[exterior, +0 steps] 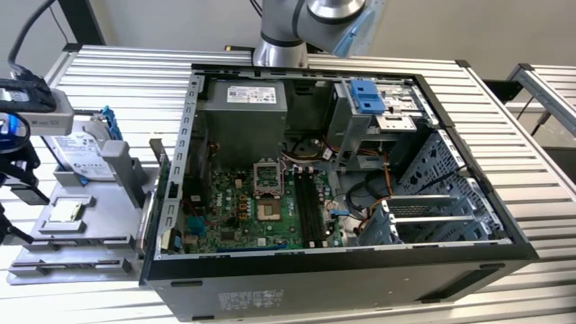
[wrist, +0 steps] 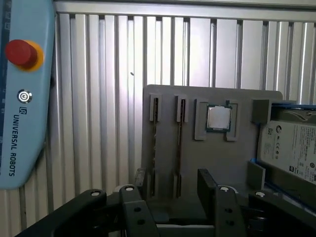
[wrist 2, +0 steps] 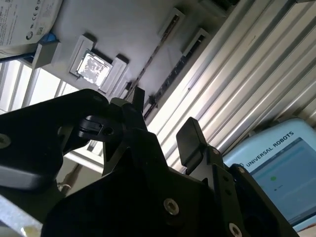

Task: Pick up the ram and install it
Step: 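Pick up the ram and move it above insertion slot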

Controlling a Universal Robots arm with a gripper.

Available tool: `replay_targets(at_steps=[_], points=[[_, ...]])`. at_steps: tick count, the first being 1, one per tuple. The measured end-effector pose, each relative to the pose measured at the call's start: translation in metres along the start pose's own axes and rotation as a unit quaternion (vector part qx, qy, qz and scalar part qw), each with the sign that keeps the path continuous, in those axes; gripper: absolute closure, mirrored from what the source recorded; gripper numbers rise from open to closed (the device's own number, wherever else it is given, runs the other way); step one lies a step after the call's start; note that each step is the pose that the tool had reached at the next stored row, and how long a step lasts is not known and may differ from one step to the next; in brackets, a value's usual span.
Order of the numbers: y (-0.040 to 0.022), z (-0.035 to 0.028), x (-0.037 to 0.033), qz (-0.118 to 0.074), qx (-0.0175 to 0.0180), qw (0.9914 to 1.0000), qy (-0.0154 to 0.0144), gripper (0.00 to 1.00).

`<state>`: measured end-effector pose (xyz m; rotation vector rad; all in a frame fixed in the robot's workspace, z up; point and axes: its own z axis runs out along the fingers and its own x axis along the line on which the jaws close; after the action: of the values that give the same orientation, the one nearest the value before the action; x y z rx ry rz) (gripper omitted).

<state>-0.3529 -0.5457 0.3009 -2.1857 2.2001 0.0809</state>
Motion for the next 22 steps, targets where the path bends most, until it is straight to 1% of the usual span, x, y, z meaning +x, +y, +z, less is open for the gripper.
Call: replay_targets(at_steps=[9, 19, 22], points=[[-0.0001, 0.0141, 0.0045, 0.000, 0.0000, 1.00000, 0.0000, 0.00], [-0.0003, 0.0282, 0.0057, 0.004, 0.0003, 0.99999, -0.0001, 0.00], [-0.0003, 0.0291, 0.0058, 0.004, 0.0001, 0.99999, 0.0001, 0.00]])
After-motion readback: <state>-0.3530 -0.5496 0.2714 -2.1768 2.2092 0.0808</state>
